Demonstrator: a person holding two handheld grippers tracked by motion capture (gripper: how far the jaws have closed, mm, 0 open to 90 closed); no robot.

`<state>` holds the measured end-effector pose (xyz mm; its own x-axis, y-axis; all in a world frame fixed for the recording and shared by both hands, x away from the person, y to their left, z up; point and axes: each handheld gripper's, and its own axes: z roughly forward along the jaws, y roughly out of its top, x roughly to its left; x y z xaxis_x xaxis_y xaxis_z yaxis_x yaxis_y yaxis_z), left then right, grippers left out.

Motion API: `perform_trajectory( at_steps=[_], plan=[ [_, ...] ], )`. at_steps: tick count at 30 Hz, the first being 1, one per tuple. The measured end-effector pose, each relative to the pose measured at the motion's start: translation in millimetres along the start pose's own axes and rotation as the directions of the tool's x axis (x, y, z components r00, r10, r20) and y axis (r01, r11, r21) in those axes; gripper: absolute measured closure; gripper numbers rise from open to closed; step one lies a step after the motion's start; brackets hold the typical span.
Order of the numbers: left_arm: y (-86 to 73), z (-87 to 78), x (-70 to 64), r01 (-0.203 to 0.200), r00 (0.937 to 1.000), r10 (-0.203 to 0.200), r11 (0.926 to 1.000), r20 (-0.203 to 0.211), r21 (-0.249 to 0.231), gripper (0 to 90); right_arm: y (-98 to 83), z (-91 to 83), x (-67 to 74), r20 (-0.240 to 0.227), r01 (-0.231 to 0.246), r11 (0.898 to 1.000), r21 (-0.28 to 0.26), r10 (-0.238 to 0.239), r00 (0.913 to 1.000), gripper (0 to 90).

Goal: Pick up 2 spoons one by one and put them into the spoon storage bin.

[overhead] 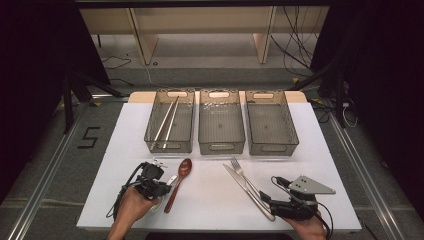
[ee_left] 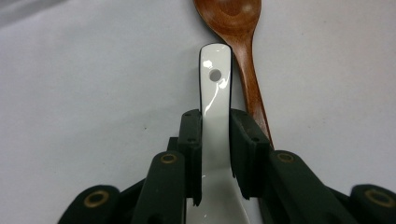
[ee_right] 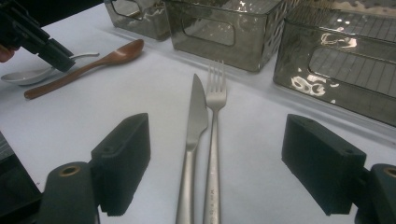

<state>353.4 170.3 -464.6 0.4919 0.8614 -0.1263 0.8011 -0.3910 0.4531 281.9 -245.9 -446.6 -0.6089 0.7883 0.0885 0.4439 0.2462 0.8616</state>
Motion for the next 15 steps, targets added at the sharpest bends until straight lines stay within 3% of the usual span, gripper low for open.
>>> perform_trajectory(
  at_steps=[6, 15],
  plan=[
    [-2.7, -2.9, 5.1, 0.02, 0.9989, -0.019, 0.9994, 0.044, -0.028, 74.7, 0.0, -0.1, 0.1, 0.0, 0.0, 1.0, 0.0, 0.0, 1.0, 24.5],
    [-2.3, -9.0, 5.0, 0.014, 0.9971, -0.008, 0.9971, 0.076, -0.075, 74.9, 0.1, -0.1, 0.1, 0.0, 0.002, 1.0, -0.001, -0.002, 1.0, 24.5]
  ],
)
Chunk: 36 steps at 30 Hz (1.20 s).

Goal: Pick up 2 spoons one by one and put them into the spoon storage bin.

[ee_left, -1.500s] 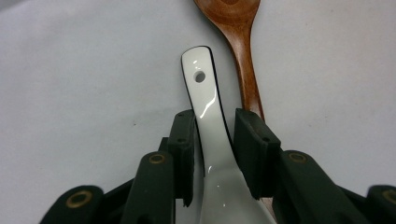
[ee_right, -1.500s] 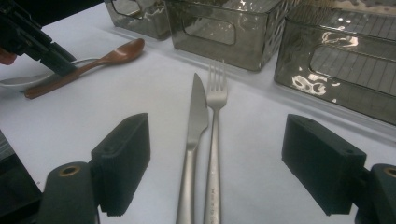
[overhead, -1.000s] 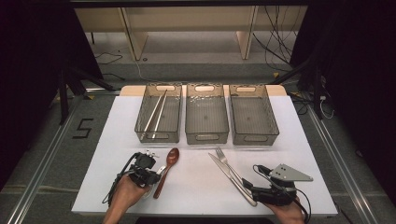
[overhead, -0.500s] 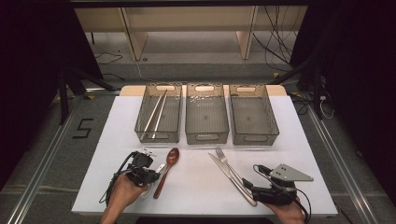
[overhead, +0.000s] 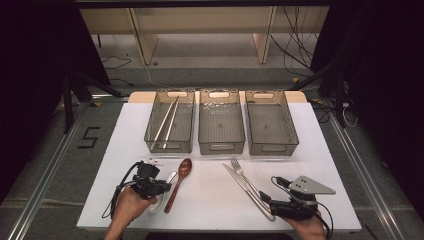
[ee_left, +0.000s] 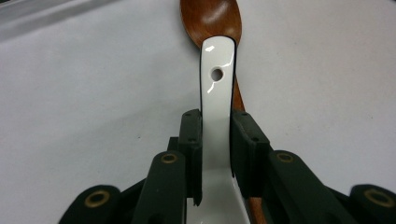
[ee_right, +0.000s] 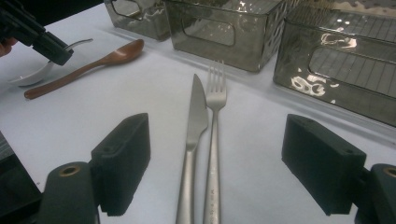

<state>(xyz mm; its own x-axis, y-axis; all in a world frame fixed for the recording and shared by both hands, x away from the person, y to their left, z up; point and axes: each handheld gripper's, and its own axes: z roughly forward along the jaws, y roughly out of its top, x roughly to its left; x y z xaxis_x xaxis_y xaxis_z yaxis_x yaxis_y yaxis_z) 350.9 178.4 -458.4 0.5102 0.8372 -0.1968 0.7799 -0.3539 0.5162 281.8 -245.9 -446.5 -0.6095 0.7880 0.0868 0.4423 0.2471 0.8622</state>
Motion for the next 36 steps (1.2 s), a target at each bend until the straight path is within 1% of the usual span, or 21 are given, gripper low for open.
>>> perform_trajectory(
  at_steps=[6, 7, 9, 11, 13, 14, 17, 19, 20, 23, 25, 26, 28, 29, 32, 34, 35, 36],
  plan=[
    [0.5, -4.2, 1.3, -0.006, 0.9999, 0.007, 0.9997, 0.012, -0.023, 75.1, -0.1, -0.1, 0.0, 0.001, -0.002, 1.0, 0.001, 0.002, 1.0, 24.5],
    [0.3, -4.8, 1.5, 0.002, 0.9999, -0.001, 0.9994, 0.016, -0.035, 75.2, -0.1, -0.1, 0.0, 0.001, -0.002, 1.0, 0.0, 0.002, 1.0, 24.5],
    [0.4, -6.5, 2.8, 0.009, 0.9996, -0.008, 0.999, 0.029, -0.045, 75.3, -0.1, -0.1, 0.0, 0.001, -0.002, 1.0, 0.001, 0.002, 1.0, 24.5],
    [0.7, -8.7, 3.7, 0.01, 0.9995, -0.009, 0.9984, 0.031, -0.056, 75.3, -0.1, 0.0, 0.0, 0.001, -0.002, 1.0, 0.001, 0.002, 1.0, 24.5],
    [0.9, -10.7, 5.3, 0.015, 0.999, -0.012, 0.9973, 0.044, -0.072, 75.3, -0.1, -0.1, -0.1, 0.0, -0.002, 1.0, 0.002, 0.002, 1.0, 24.5],
    [0.8, -11.2, 5.3, 0.03, 0.9981, -0.026, 0.9966, 0.056, -0.077, 75.3, -0.1, 0.0, 0.0, 0.0, -0.002, 1.0, 0.001, 0.002, 1.0, 24.5],
    [1.3, -13.5, 6.4, 0.032, 0.9971, -0.026, 0.9952, 0.072, -0.092, 75.3, -0.1, 0.0, 0.0, 0.0, -0.002, 1.0, 0.002, 0.002, 1.0, 24.5],
    [1.8, -15.4, 6.2, 0.043, 0.996, -0.034, 0.9933, 0.083, -0.107, 75.3, -0.1, -0.1, 0.0, 0.0, -0.003, 1.0, 0.002, 0.003, 1.0, 24.5],
    [2.3, -16.4, 6.3, 0.041, 0.9955, -0.032, 0.9933, 0.089, -0.108, 75.3, 0.0, -0.3, -0.1, 0.0, -0.002, 1.0, 0.004, 0.002, 1.0, 24.5],
    [3.5, -19.1, 6.0, 0.046, 0.9952, -0.034, 0.991, 0.092, -0.126, 75.3, -0.1, -0.4, -0.3, 0.002, -0.004, 1.0, -0.001, 0.004, 1.0, 24.5],
    [4.5, -21.3, 6.1, 0.051, 0.9941, -0.037, 0.9892, 0.101, -0.137, 75.3, -0.1, -0.2, -0.4, 0.003, -0.007, 1.0, -0.003, 0.007, 1.0, 24.5],
    [5.4, -22.5, 6.2, 0.05, 0.9937, -0.035, 0.989, 0.107, -0.139, 75.3, -0.2, -0.3, -0.5, 0.002, -0.005, 1.0, -0.001, 0.005, 1.0, 24.5],
    [7.7, -24.9, 5.1, 0.059, 0.9924, -0.041, 0.986, 0.116, -0.156, 75.3, -0.2, -0.1, -0.4, 0.002, -0.008, 1.0, -0.002, 0.008, 1.0, 24.5],
    [9.3, -26.5, 5.2, 0.052, 0.9924, -0.034, 0.9858, 0.119, -0.16, 75.3, -0.2, -0.1, -0.5, 0.002, -0.009, 1.0, -0.002, 0.009, 1.0, 24.5],
    [15.3, -29.6, 3.2, 0.059, 0.9904, -0.035, 0.9819, 0.134, -0.18, 75.3, -0.3, 0.0, -0.5, 0.002, -0.011, 1.0, -0.001, 0.011, 0.9999, 24.5],
    [19.9, -31.5, 2.5, 0.055, 0.9887, -0.028, 0.981, 0.147, -0.186, 75.3, -0.4, 0.0, -0.4, 0.0, -0.006, 1.0, -0.001, 0.006, 1.0, 24.5],
    [22.3, -32.6, 2.4, 0.048, 0.9889, -0.02, 0.9803, 0.148, -0.192, 75.3, -0.4, 0.0, -0.2, 0.0, -0.006, 1.0, -0.001, 0.006, 1.0, 24.5],
    [24.8, -33.5, 2.0, 0.05, 0.9883, -0.019, 0.9789, 0.151, -0.198, 75.3, -0.4, 0.0, -0.2, 0.001, -0.007, 1.0, -0.001, 0.007, 1.0, 24.5]
  ],
)
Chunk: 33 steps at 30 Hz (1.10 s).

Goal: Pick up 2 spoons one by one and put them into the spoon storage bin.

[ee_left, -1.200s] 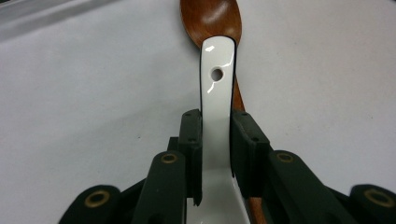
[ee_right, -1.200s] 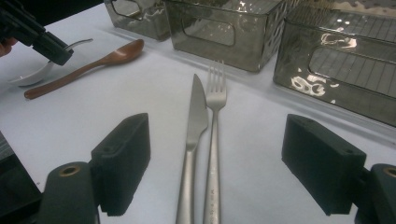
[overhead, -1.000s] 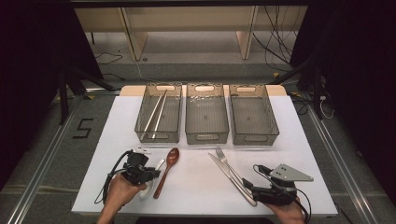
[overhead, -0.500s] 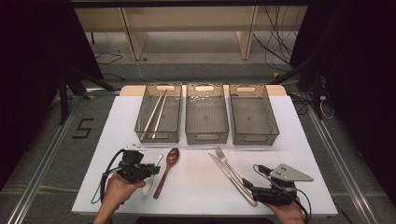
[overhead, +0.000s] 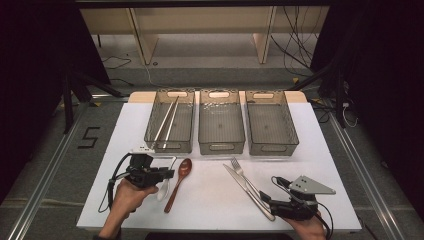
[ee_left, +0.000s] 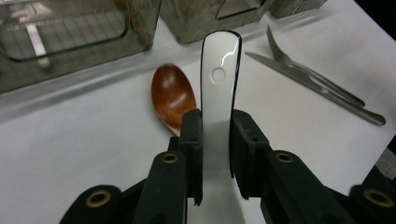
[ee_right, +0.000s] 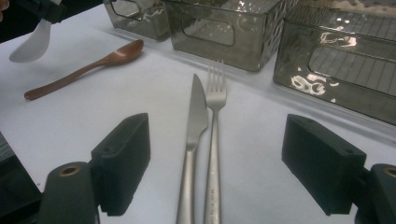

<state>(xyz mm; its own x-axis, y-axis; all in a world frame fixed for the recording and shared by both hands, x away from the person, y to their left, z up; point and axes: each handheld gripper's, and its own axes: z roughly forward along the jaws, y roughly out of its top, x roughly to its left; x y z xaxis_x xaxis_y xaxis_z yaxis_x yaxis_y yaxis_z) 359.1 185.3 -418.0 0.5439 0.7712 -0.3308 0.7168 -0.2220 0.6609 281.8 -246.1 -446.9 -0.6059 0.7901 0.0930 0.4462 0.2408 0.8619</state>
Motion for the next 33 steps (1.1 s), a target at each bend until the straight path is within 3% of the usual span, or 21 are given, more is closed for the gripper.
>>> perform_trajectory(
  at_steps=[13, 21, 33],
  plan=[
    [38.9, 2.8, -8.6, -0.021, 0.9995, 0.023, 0.9971, 0.024, -0.073, 75.3, -0.1, -0.1, -0.3, -0.003, -0.006, 1.0, 0.0, 0.006, 1.0, 24.5],
    [70.4, 10.5, -13.4, -0.045, 0.9983, 0.048, 0.9947, 0.031, -0.093, 75.4, 0.2, 0.0, -0.2, -0.005, -0.007, 1.0, 0.0, 0.007, 1.0, 24.5],
    [107.9, 35.5, -27.3, -0.089, 0.9945, 0.094, 0.9904, 0.046, -0.106, 75.4, 0.3, -0.4, -0.4, -0.008, -0.007, 1.0, -0.003, 0.007, 0.9999, 24.5]
  ],
)
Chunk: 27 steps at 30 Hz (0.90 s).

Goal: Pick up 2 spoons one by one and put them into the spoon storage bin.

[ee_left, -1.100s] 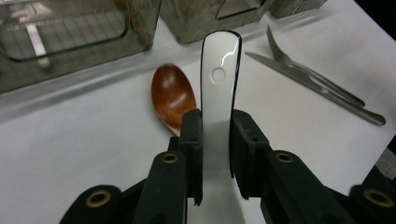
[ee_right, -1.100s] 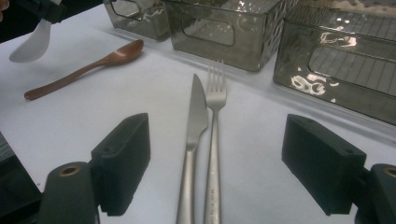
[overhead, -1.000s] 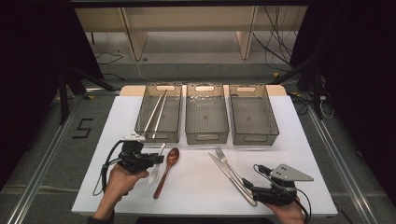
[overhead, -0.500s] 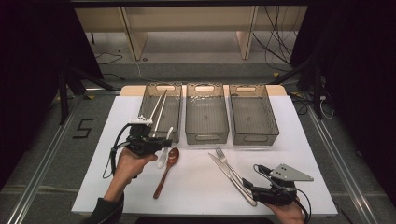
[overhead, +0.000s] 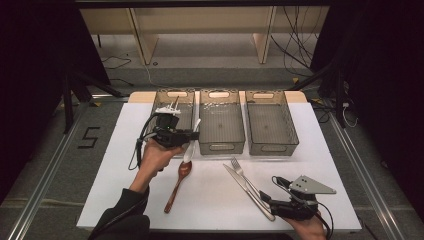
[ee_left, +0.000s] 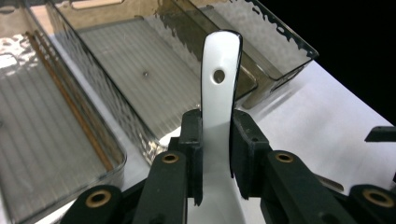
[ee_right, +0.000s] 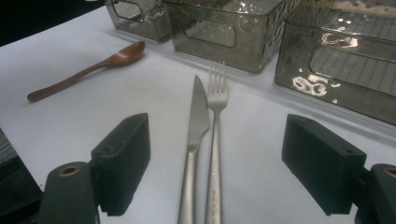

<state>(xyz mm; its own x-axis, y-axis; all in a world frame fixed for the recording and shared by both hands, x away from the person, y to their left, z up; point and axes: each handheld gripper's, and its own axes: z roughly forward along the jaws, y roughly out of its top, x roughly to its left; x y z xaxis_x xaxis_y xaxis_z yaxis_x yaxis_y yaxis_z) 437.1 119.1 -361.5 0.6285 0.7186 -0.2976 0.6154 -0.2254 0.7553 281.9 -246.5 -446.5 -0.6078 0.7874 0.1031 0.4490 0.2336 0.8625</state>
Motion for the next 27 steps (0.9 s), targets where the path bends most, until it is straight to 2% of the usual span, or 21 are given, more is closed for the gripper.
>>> perform_trajectory(
  at_steps=[7, 11, 16, 19, 27],
  plan=[
    [15.2, 14.1, 0.2, 0.007, 1.0, -0.007, 0.9999, -0.001, -0.014, 75.3, 0.1, -0.1, 0.2, -0.002, -0.002, 1.0, -0.002, 0.002, 1.0, 24.5],
    [23.6, 19.8, 0.4, -0.011, 0.9999, 0.011, 0.9998, -0.013, -0.017, 75.3, 0.1, -0.1, 0.2, -0.002, -0.005, 1.0, -0.001, 0.005, 1.0, 24.5],
    [34.4, 25.3, 1.3, -0.011, 0.9998, 0.01, 0.9996, -0.016, -0.027, 75.4, 0.1, -0.1, 0.3, -0.003, -0.004, 1.0, 0.0, 0.004, 1.0, 24.5],
    [40.8, 28.3, 1.4, -0.024, 0.9994, 0.023, 0.9993, -0.025, -0.03, 75.4, 0.1, -0.1, 0.1, -0.003, -0.002, 1.0, -0.001, 0.002, 1.0, 24.5],
    [55.0, 38.6, 3.1, -0.018, 0.9989, 0.016, 0.9986, -0.043, -0.051, 75.4, 0.1, -0.1, 0.3, -0.005, -0.001, 1.0, 0.001, 0.001, 1.0, 24.5]
  ],
)
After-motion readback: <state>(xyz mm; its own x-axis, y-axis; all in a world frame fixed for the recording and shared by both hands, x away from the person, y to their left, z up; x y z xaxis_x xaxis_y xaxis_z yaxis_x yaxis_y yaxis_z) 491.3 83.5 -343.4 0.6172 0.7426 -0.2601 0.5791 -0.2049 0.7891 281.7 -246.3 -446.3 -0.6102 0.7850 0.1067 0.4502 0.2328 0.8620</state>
